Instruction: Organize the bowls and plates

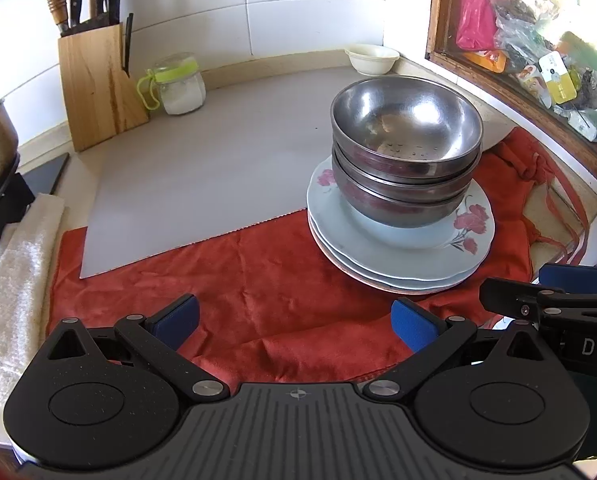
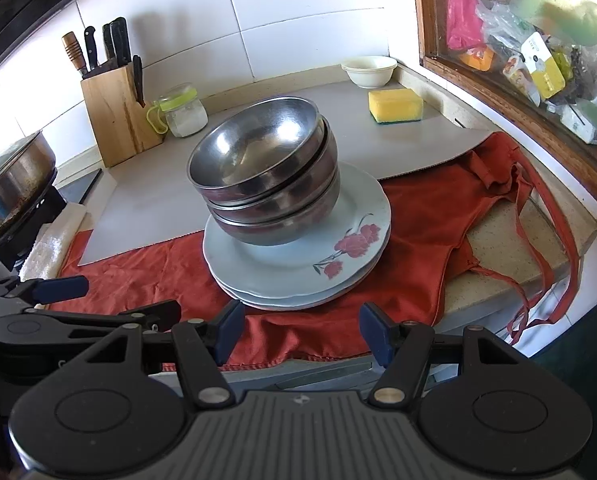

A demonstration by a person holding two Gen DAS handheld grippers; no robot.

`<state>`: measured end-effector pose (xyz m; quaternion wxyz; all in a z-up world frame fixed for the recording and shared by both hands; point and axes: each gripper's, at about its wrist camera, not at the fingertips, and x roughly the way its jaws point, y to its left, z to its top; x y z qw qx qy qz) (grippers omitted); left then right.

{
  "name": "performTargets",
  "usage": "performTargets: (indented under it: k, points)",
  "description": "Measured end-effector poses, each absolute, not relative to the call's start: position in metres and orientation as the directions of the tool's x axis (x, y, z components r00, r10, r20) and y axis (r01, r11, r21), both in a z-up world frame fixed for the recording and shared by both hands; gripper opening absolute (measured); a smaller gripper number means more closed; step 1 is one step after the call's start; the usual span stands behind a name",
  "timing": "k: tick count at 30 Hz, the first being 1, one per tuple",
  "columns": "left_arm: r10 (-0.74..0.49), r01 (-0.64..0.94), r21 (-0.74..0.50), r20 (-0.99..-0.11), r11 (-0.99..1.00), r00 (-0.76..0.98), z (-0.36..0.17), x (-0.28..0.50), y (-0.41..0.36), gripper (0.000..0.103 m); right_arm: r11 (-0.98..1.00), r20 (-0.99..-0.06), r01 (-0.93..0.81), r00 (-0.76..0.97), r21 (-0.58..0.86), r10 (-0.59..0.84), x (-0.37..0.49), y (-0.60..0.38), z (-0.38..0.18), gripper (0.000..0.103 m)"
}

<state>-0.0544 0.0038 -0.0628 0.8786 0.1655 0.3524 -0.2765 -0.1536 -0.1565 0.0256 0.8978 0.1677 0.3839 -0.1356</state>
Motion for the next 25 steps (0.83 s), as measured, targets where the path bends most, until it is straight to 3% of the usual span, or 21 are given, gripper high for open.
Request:
performTargets:
  k: [14,25]
  points:
    - [-0.361,0.588,0.112,-0.694,0.801,0.623,-0.062,-0.057,0.007,0.102,0.910,-0.735,0.364,0.670,0.198,-0.108,-0.152,-0.155,0.026,0.065]
    - [-0.377,0.592,0.182,-0.617,0.785,0.691,-0.056,-0.065,0.010,0.101,0.912,-0.727,0.356,0.679,0.203,-0.103,-0.153,-0.155,0.028,0.065]
